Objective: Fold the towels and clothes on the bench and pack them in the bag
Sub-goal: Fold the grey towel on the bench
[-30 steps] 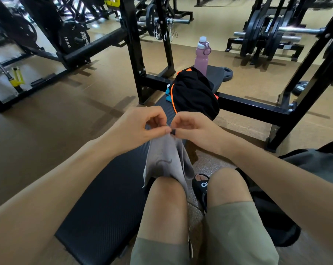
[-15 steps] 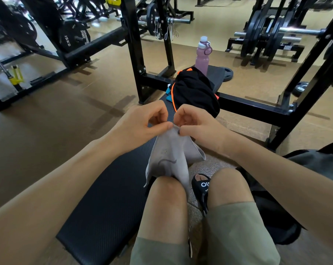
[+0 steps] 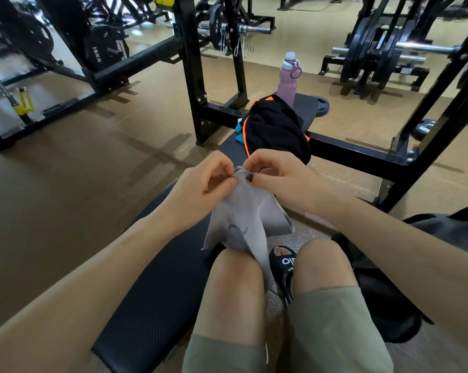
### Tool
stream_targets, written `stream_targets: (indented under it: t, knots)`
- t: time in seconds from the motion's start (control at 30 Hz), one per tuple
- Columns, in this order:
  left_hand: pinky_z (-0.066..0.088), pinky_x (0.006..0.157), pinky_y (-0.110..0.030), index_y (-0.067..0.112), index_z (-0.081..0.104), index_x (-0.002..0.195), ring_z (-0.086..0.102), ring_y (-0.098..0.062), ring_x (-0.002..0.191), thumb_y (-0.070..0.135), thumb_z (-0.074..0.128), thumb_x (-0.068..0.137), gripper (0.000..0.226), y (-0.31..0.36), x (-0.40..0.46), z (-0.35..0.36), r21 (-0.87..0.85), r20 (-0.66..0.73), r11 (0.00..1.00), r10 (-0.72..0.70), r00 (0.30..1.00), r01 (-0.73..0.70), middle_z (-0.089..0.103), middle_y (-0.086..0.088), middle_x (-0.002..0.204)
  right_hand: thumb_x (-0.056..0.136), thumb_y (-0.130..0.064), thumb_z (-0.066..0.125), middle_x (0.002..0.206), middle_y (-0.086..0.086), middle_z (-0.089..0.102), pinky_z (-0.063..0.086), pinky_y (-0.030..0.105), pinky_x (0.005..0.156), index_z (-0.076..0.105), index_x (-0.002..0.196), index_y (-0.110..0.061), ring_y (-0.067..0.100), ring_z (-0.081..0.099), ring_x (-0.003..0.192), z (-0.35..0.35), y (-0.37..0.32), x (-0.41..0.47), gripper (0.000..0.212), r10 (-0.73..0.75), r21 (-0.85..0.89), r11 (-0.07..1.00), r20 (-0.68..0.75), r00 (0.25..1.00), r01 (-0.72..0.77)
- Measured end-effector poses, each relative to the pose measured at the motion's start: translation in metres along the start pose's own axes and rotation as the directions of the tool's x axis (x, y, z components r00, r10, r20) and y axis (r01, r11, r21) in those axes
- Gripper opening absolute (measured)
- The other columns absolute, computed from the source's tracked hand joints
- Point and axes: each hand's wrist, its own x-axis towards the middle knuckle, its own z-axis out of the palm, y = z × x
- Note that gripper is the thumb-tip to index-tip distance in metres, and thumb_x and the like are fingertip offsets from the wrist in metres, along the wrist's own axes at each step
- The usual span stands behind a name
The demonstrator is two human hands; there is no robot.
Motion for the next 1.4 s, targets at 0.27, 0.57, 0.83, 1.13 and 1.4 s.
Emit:
stream_targets:
  t: [0.27,0.57,0.83,1.13,1.4]
  knots:
    - [0.049,0.077,-0.014,0.015,0.062,0.100,0.064,-0.004,0.090,0.012,0.064,0.097,0.005,0.003,0.001,0.002,-0.018,-0.024,0.999,0.035,0.999,-0.035,0.066,0.010,0.094,0.089,-0.013,0.065,0.088,-0.004,0.071,0.053,0.031,0.078,0.071,0.097,-0.016,0.010,0.065,0.084,-0.005,-0.011,0.005,0.011,-0.099,-0.144,0.985,-0.051,0.994,0.091]
    - [0.045,0.070,-0.041,0.010,0.053,0.082,0.051,-0.015,0.076,0.025,0.051,0.102,0.025,-0.035,-0.012,0.027,0.208,0.122,0.977,0.022,0.992,-0.047,0.050,0.004,0.083,0.089,-0.005,0.064,0.091,-0.004,0.071,0.057,0.029,0.079,0.073,0.100,-0.019,0.013,0.067,0.086,-0.024,-0.039,0.010,0.020,-0.166,-0.212,0.967,-0.104,0.981,0.141]
    - [0.054,0.077,-0.039,0.014,0.065,0.112,0.058,-0.017,0.086,0.024,0.047,0.105,0.022,-0.075,-0.035,0.017,0.460,0.126,0.886,0.007,0.992,-0.064,0.050,0.007,0.110,0.091,-0.005,0.061,0.089,-0.009,0.068,0.048,0.011,0.073,0.072,0.097,-0.020,0.005,0.063,0.083,-0.042,-0.034,0.011,0.019,-0.185,-0.357,0.931,-0.296,0.937,0.071]
    - [0.055,0.079,-0.031,0.011,0.068,0.113,0.061,-0.013,0.085,0.013,0.053,0.101,0.019,-0.099,-0.056,-0.002,0.489,0.041,0.872,-0.031,0.999,0.007,0.056,0.005,0.111,0.089,-0.005,0.056,0.086,-0.015,0.064,0.039,0.011,0.068,0.067,0.097,-0.026,-0.002,0.056,0.076,-0.058,-0.006,0.016,0.025,-0.083,-0.349,0.933,-0.451,0.889,-0.090]
    - [0.058,0.073,-0.038,0.007,0.062,0.113,0.066,-0.023,0.086,0.004,0.053,0.099,0.017,-0.092,-0.054,-0.018,0.528,-0.097,0.849,0.069,0.993,-0.007,0.066,-0.005,0.104,0.092,-0.007,0.054,0.086,-0.019,0.060,0.043,0.018,0.070,0.064,0.098,-0.026,0.001,0.056,0.081,-0.076,0.015,0.015,0.022,0.002,-0.379,0.902,-0.473,0.881,-0.205]
